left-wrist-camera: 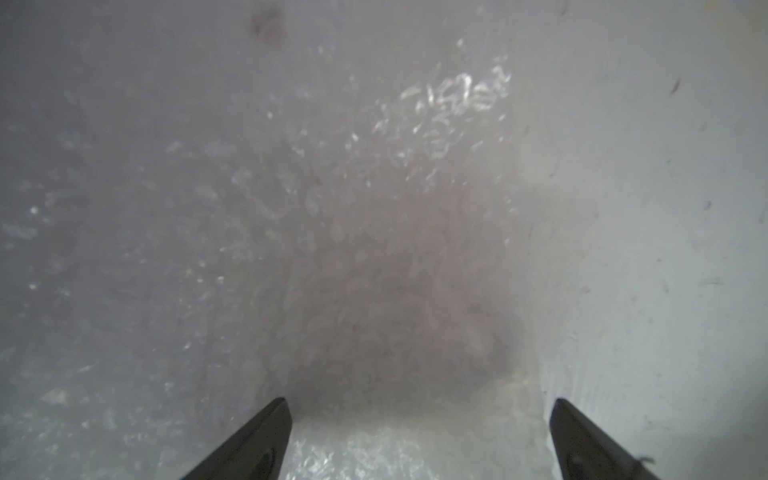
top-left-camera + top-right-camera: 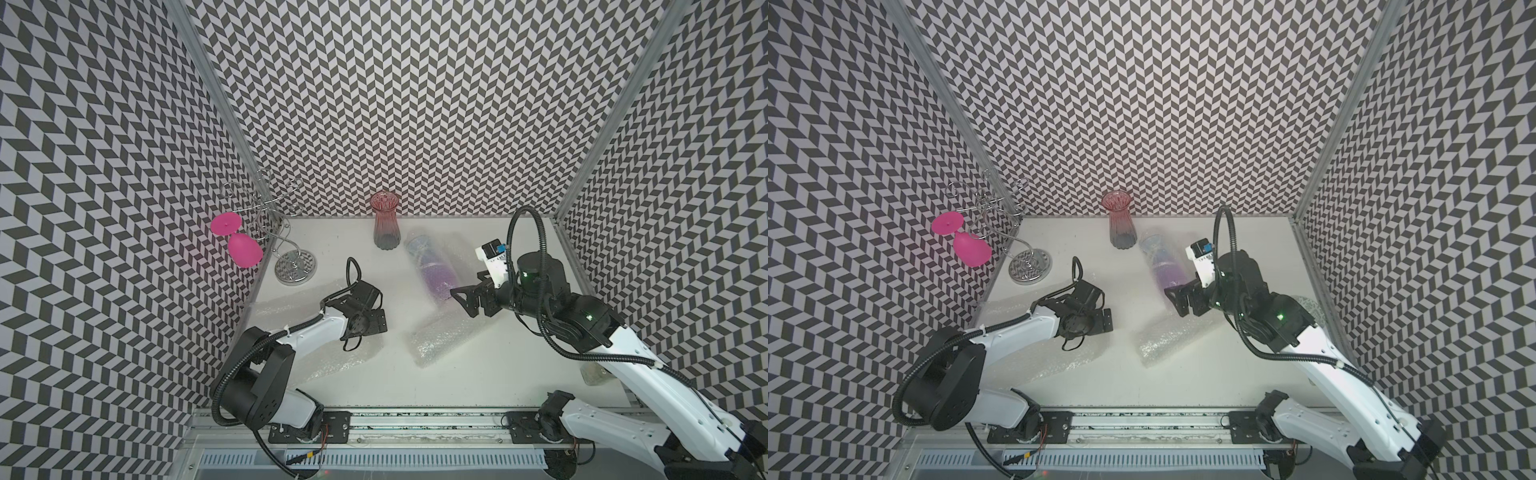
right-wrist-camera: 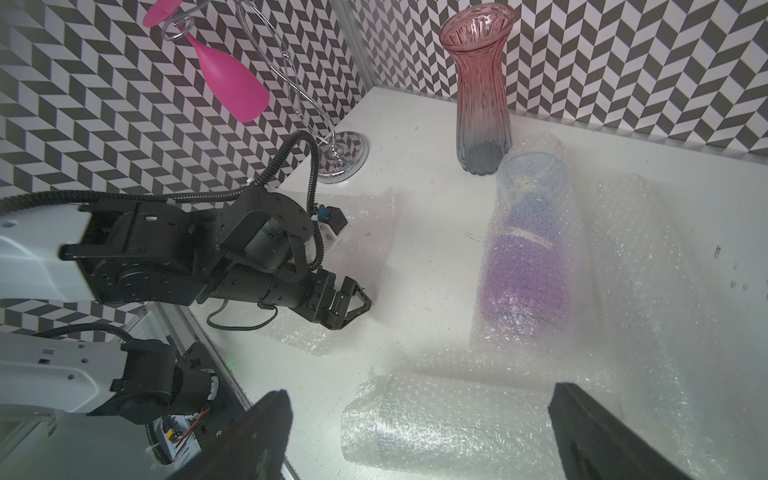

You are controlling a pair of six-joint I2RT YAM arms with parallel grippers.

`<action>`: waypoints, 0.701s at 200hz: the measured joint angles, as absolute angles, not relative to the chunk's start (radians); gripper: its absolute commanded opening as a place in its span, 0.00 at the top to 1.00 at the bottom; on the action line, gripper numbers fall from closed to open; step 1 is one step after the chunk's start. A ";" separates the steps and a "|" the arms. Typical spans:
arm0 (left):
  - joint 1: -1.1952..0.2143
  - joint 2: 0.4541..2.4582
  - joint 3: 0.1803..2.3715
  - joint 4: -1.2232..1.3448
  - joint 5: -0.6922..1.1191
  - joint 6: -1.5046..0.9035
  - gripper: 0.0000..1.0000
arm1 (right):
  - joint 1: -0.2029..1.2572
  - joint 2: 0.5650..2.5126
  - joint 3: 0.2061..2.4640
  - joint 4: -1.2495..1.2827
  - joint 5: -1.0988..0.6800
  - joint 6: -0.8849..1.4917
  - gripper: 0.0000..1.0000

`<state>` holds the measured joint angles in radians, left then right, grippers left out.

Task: Unwrap the vase from the bubble wrap
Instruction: Move the bubble wrap to the center of the board.

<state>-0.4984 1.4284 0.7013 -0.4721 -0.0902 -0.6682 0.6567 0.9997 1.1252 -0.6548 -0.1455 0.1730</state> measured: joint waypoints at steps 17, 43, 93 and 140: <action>-0.465 1.391 0.669 -0.456 -0.075 -0.668 0.04 | 0.657 0.988 1.105 -0.659 -0.147 0.187 0.01; -0.389 1.343 0.631 -0.450 -0.057 -0.656 0.05 | 0.657 0.981 1.091 -0.666 -0.146 0.205 0.01; -0.365 1.330 0.659 -0.476 -0.060 -0.618 0.06 | 0.657 0.976 1.089 -0.668 -0.133 0.228 0.01; -0.531 1.377 0.876 -0.526 -0.093 -0.588 0.06 | 0.654 0.971 1.077 -0.670 -0.101 0.241 0.01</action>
